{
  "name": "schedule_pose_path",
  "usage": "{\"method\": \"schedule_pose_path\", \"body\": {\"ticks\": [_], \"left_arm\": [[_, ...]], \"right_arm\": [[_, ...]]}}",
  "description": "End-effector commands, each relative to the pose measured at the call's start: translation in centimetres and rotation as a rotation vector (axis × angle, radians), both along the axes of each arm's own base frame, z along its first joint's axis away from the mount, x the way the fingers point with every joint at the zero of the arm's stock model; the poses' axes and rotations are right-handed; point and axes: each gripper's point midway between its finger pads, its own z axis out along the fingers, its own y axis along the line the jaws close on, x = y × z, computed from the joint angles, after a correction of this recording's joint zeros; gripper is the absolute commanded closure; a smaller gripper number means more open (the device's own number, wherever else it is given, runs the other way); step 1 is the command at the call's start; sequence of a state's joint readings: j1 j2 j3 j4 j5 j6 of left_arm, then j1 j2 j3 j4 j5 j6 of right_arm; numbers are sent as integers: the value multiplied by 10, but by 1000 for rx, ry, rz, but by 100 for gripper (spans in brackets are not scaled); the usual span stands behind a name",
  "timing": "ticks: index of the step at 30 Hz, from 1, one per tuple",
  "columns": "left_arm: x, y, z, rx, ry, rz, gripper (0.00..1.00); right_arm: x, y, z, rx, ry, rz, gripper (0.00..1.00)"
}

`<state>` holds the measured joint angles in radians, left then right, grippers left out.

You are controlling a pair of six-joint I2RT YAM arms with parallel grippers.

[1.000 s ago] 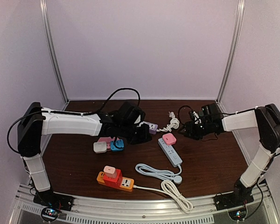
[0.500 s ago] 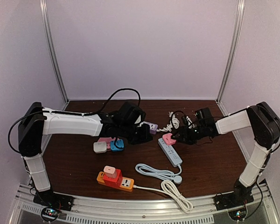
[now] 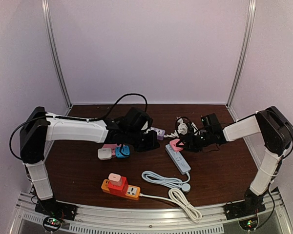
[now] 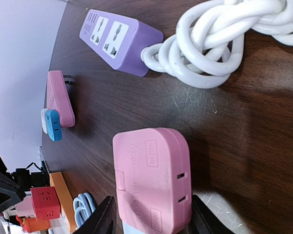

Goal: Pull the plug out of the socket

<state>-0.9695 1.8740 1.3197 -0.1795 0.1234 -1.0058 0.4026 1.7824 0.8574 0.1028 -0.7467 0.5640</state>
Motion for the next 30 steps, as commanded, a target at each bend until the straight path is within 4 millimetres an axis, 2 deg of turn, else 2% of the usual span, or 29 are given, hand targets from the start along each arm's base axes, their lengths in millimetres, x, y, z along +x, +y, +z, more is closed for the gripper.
{"method": "schedule_pose_path", "body": {"ticks": [1,11,22,30], "left_arm": [[3,-2,-10,-9,9,4,100],[3,-3,-15,-4,17,0,100],[2,-5,-19,-11,27,-3,100],[7,-20,-28,-28,38,-26,100]], "right_arm": [[6,4,17,16,-46,-12,52],[6,8,34,-1,-87,-7,53],[6,11,25,-22,-80,-3,58],[8,15,17,-23,-65,-3,67]]}}
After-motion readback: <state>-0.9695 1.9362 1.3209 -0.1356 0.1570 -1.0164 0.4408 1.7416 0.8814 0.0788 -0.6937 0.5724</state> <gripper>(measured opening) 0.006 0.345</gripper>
